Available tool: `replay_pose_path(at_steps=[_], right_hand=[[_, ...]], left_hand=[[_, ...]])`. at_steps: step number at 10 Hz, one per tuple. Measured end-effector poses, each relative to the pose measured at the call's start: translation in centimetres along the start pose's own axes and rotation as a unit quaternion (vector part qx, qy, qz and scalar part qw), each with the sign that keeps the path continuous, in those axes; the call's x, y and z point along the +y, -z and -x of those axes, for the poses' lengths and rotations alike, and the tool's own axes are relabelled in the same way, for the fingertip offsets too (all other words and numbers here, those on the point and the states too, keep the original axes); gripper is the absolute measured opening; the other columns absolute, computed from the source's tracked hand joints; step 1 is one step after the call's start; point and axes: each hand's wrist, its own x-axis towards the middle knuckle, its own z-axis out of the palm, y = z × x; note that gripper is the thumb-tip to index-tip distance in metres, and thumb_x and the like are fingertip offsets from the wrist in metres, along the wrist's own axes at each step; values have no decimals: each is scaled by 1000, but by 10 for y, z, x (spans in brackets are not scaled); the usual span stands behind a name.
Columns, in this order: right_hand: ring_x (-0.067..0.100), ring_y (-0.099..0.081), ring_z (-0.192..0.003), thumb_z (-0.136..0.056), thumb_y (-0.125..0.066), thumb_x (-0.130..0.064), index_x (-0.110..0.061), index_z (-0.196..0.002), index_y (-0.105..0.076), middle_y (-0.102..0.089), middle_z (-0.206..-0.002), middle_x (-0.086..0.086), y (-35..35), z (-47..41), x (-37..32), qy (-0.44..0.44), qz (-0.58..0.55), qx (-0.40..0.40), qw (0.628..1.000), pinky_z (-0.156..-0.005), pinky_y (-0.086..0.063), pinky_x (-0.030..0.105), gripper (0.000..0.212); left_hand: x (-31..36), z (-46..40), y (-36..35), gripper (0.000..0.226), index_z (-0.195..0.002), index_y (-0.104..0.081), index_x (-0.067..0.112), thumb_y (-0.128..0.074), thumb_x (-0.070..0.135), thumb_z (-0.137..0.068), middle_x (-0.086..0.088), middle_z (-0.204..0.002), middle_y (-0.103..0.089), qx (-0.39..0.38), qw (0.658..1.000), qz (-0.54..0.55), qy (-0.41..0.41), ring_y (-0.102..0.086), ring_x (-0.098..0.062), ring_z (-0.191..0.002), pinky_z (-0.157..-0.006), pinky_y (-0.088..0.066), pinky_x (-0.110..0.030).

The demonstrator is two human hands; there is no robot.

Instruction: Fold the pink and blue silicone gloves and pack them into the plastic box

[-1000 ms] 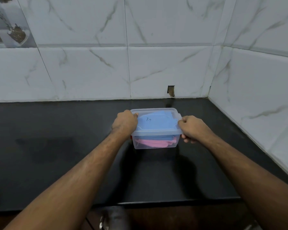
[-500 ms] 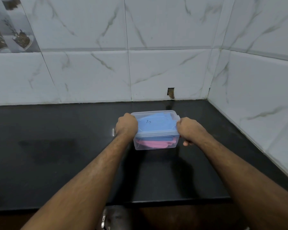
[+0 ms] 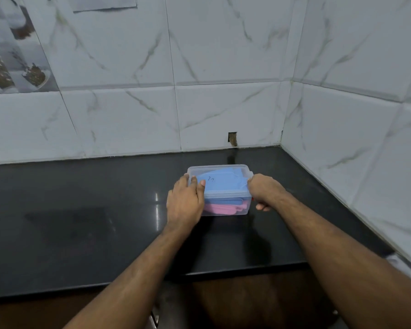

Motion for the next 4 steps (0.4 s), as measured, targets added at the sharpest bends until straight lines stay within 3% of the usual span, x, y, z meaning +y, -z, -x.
replay_pose_path(at_steps=[1, 2, 3, 4], right_hand=[[16, -68, -54, -108, -31, -38, -12, -96, -61, -71, -76, 5, -2, 15, 16, 15, -2, 58, 998, -59, -61, 29, 41], [19, -68, -73, -109, -27, -42, -14, -106, -65, -70, -87, 3, -7, 34, 36, 47, -2, 142, 989, -61, -55, 30, 47], [20, -60, -80, -109, -30, -40, -16, -120, -58, -61, -99, 4, -5, 45, 52, 96, 38, 230, 968, -55, -36, 27, 38], [27, -61, -101, -108, -34, -41, -16, -129, -54, -52, -120, 9, -4, 46, 66, 190, 48, 221, 955, -74, -50, 37, 38]], left_hand=[[2, 11, 6, 64, -154, -46, 19, -25, 56, -107, -11, -165, -35, -64, 998, -19, -19, -38, -28, -148, -119, -30, -45], [2, 6, 22, 68, -158, -39, 26, -26, 64, -104, -3, -170, -27, -138, 990, -1, -31, -27, -24, -155, -124, -24, -44], [5, -1, 33, 68, -160, -34, 26, -23, 64, -105, 0, -171, -22, -177, 982, -37, -51, -16, -23, -159, -128, -16, -46], [10, 7, 30, 69, -161, -30, 21, -19, 61, -106, -2, -172, -20, -144, 981, -98, -88, -8, -22, -160, -129, -10, -47]])
